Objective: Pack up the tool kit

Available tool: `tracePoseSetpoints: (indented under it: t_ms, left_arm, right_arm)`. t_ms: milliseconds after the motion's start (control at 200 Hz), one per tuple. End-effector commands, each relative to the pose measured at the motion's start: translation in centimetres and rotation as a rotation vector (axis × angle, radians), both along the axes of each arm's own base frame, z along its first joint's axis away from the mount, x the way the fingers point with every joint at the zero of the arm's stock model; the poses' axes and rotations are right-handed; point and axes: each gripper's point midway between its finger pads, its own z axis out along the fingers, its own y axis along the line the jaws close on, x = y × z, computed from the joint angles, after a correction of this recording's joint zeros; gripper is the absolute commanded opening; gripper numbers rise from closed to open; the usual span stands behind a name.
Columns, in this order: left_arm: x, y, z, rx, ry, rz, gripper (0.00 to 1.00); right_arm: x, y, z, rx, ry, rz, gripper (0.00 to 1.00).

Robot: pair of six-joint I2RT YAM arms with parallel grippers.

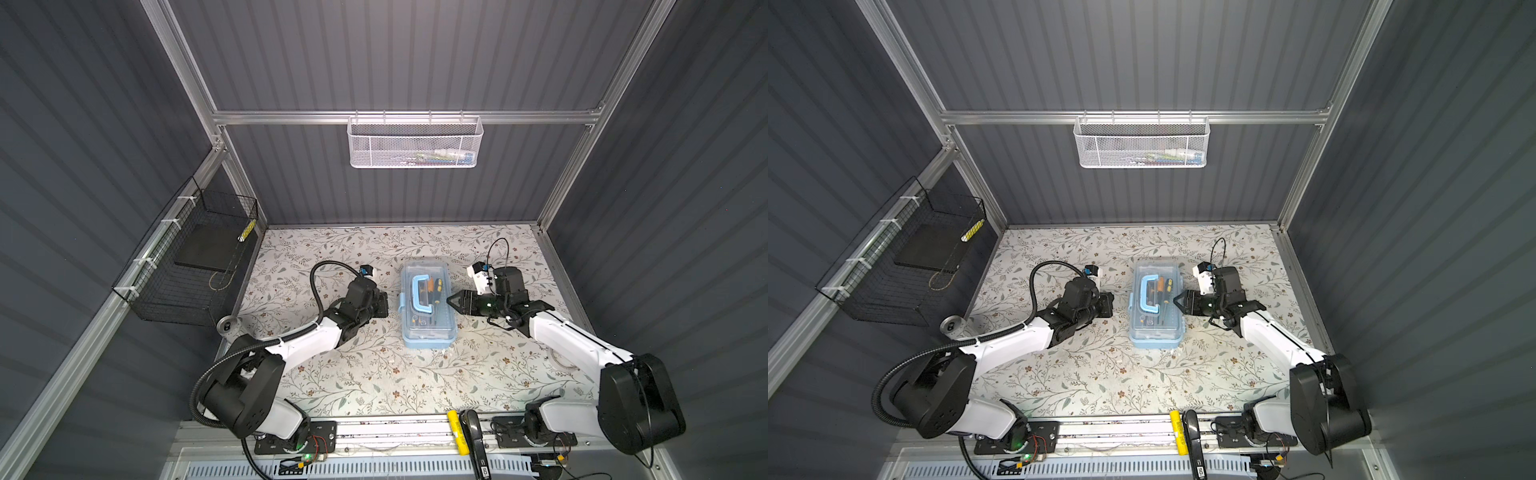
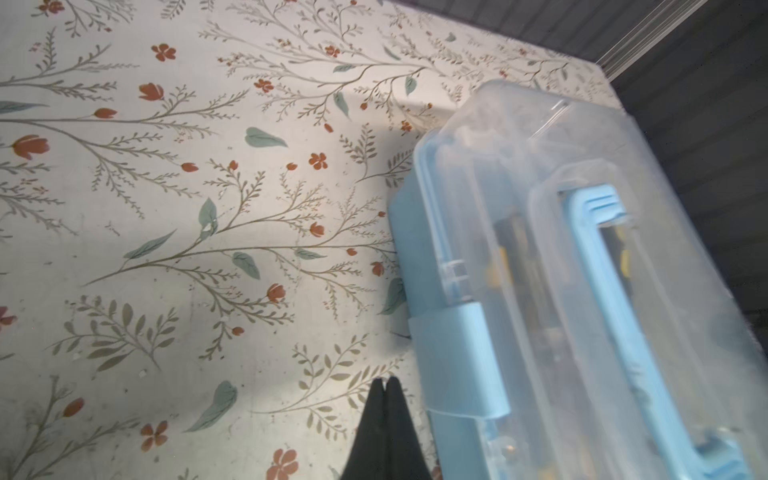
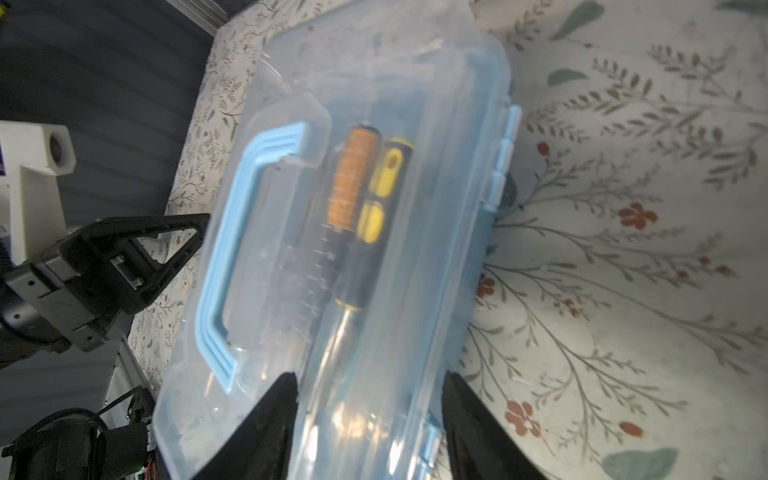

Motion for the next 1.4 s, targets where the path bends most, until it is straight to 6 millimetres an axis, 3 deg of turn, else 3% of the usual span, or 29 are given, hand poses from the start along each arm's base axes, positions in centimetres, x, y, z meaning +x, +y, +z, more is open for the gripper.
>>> tracePoseSetpoints:
  t_ms: [0, 320, 896, 1396]
  left_arm:
    - [0.5, -0.7, -1.4, 0.017, 0.001, -0.041, 0.0]
    - [1.4, -3.4, -2.7, -0.04, 0.014, -0.123, 0.0]
    - [0.4, -7.7, -2.4, -0.238, 0.078, -0.265, 0.0]
    - [-0.4, -12.4, 1.2, -0.37, 0.005, -0.363, 0.0]
  right_arm:
    - [-0.4, -0.5, -1.8, -0.005, 0.076, -0.01, 0.58]
    - [0.0, 1.2, -0.4, 0.078, 0.049, 0.08, 0.59]
    - [-0.3, 2.8, -1.3, 0.077, 0.099, 0.135, 0.58]
    - [-0.9, 5.1, -1.7, 0.101, 0.11, 0.201, 0.58]
